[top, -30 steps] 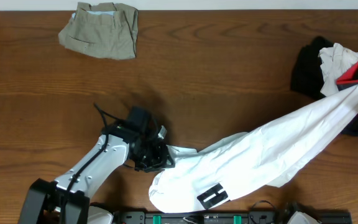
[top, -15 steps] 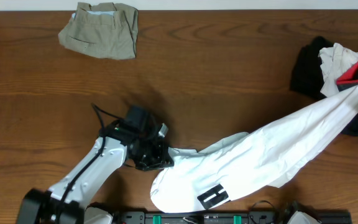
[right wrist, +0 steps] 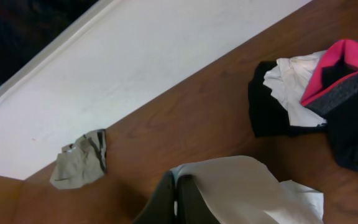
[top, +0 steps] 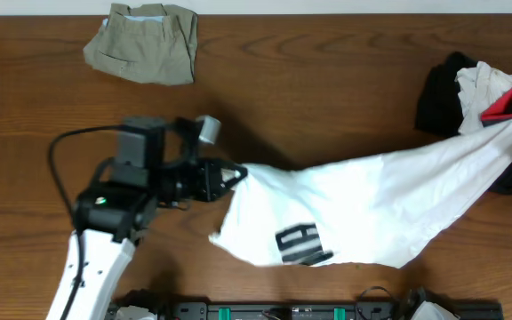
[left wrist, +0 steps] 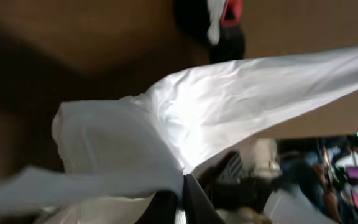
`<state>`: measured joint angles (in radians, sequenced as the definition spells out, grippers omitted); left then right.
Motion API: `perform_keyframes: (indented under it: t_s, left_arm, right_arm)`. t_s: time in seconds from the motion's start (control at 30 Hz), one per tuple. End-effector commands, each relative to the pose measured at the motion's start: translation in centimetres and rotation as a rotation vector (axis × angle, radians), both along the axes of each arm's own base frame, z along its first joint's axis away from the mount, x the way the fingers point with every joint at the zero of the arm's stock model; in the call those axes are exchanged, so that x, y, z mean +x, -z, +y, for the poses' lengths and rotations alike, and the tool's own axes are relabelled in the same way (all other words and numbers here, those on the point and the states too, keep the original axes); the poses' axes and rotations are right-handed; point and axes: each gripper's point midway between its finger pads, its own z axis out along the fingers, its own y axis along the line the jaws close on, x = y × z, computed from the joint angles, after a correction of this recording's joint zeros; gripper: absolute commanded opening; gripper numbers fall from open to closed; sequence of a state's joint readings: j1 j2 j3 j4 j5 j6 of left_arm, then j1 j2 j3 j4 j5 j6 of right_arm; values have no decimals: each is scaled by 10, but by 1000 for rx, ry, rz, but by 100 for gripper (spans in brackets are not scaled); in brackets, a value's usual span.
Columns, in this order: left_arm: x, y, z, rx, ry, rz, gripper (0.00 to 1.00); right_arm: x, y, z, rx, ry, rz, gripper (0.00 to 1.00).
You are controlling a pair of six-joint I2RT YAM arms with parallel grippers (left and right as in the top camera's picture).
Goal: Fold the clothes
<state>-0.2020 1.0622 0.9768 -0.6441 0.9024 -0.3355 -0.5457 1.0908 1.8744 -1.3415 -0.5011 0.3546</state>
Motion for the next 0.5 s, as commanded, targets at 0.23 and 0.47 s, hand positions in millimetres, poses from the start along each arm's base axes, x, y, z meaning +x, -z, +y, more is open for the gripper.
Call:
perform_keyframes:
  t_s: [0.23, 0.47]
  left_arm:
    - [68, -66, 68, -46, -293, -230, 6]
    - [113, -125, 107, -147, -477, -443, 6]
  right_arm:
    - [26, 1, -14, 57, 25, -1, 1]
    - [67, 4, -35, 105, 24, -15, 1]
